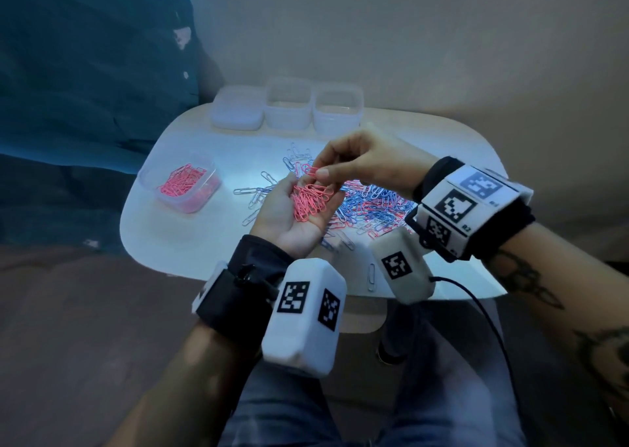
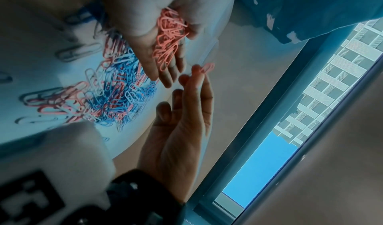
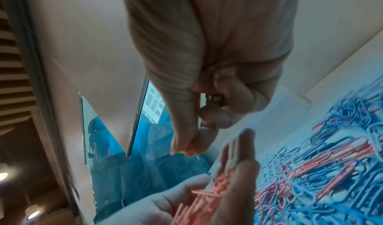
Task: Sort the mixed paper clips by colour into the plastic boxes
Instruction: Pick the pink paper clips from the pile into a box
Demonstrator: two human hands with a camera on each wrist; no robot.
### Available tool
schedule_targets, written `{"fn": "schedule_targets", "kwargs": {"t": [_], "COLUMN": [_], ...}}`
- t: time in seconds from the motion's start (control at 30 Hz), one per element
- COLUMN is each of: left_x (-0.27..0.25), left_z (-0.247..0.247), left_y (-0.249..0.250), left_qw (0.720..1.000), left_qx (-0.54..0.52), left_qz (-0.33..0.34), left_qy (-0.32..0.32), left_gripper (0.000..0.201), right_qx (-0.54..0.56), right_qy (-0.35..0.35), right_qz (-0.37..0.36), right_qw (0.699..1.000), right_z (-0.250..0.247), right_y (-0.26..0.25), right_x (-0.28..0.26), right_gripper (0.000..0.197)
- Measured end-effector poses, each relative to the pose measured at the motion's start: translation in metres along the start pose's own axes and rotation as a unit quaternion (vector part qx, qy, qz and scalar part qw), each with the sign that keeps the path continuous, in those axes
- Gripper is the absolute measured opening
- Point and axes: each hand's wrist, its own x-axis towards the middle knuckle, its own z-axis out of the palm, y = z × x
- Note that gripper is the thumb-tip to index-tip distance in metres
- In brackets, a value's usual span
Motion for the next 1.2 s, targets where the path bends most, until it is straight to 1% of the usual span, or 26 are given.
{"fn": "schedule_targets", "kwargs": {"t": [0.1, 0.2, 0.23, 0.3, 0.33, 0.37, 0.4, 0.47, 0.5, 0.53, 0.6, 0.7, 0.77, 0.83, 0.87, 0.9, 0.97, 1.07, 1.17, 1.2], "left_x": [-0.002, -0.003, -0.003, -0.002, -0.002, -0.001, -0.001, 0.000, 0.000, 0.000, 0.000, -0.001, -0.003, -0.005, -0.005, -0.006, -0.005, -0.004, -0.003, -0.003], "left_z": [0.003, 0.004, 0.004, 0.004, 0.004, 0.004, 0.003, 0.001, 0.000, -0.002, -0.008, -0.022, -0.028, -0.029, -0.029, -0.028, -0.026, -0.022, -0.022, -0.022], "left_y": [0.001, 0.001, 0.001, 0.001, 0.002, 0.002, 0.002, 0.003, 0.004, 0.006, 0.010, 0.023, 0.031, 0.035, 0.036, 0.035, 0.033, 0.029, 0.028, 0.028], "left_qw": [1.000, 1.000, 0.999, 0.999, 0.999, 0.999, 0.999, 0.999, 0.999, 0.999, 0.999, 0.998, 0.998, 0.997, 0.997, 0.997, 0.997, 0.998, 0.998, 0.998], "left_qx": [-0.004, -0.022, -0.024, -0.018, -0.015, -0.013, -0.011, -0.010, -0.010, -0.010, -0.015, -0.038, -0.046, -0.047, -0.046, -0.043, -0.037, -0.038, -0.037, -0.036], "left_qz": [0.006, 0.003, 0.000, -0.003, -0.004, -0.007, -0.009, -0.010, -0.008, -0.004, 0.006, 0.027, 0.043, 0.055, 0.058, 0.059, 0.055, 0.048, 0.049, 0.049], "left_qy": [-0.007, -0.020, -0.028, -0.037, -0.036, -0.035, -0.035, -0.034, -0.033, -0.032, -0.031, -0.038, -0.031, -0.023, -0.022, -0.023, -0.029, -0.027, -0.022, -0.021], "left_gripper": [0.039, 0.043, 0.045, 0.047, 0.047, 0.046, 0.046, 0.046, 0.046, 0.047, 0.049, 0.063, 0.067, 0.062, 0.060, 0.062, 0.066, 0.062, 0.061, 0.063], "right_qx": [-0.010, -0.045, -0.041, -0.059, -0.094, -0.150, -0.215, -0.315, -0.345, -0.360, -0.373, -0.385, -0.384, -0.383, -0.387, -0.390, -0.380, -0.357, -0.329, -0.339], "right_qy": [0.009, 0.024, 0.047, 0.142, 0.187, 0.205, 0.190, 0.114, 0.085, 0.070, 0.060, 0.056, 0.097, 0.151, 0.158, 0.150, 0.125, 0.120, 0.086, 0.072], "right_qz": [-0.006, -0.023, -0.026, -0.028, -0.015, 0.011, 0.046, 0.104, 0.119, 0.126, 0.134, 0.135, 0.121, 0.119, 0.128, 0.140, 0.153, 0.169, 0.205, 0.202], "right_qw": [1.000, 0.998, 0.998, 0.988, 0.978, 0.967, 0.957, 0.936, 0.927, 0.922, 0.916, 0.911, 0.910, 0.904, 0.900, 0.898, 0.903, 0.911, 0.918, 0.916], "right_z": [0.000, 0.002, -0.001, -0.014, -0.022, -0.029, -0.033, -0.034, -0.032, -0.030, -0.029, -0.030, -0.033, -0.039, -0.040, -0.040, -0.037, -0.033, -0.035, -0.038], "right_y": [0.001, -0.003, -0.003, 0.003, 0.009, 0.015, 0.022, 0.035, 0.040, 0.043, 0.046, 0.045, 0.044, 0.044, 0.045, 0.045, 0.044, 0.038, 0.039, 0.043], "right_x": [0.001, -0.001, -0.002, 0.002, 0.005, 0.008, 0.010, 0.014, 0.015, 0.016, 0.019, 0.023, 0.026, 0.033, 0.036, 0.040, 0.047, 0.060, 0.067, 0.070], "right_gripper": [0.019, 0.022, 0.022, 0.024, 0.025, 0.027, 0.028, 0.032, 0.034, 0.035, 0.032, 0.025, 0.021, 0.020, 0.021, 0.022, 0.019, 0.012, 0.018, 0.023]}}
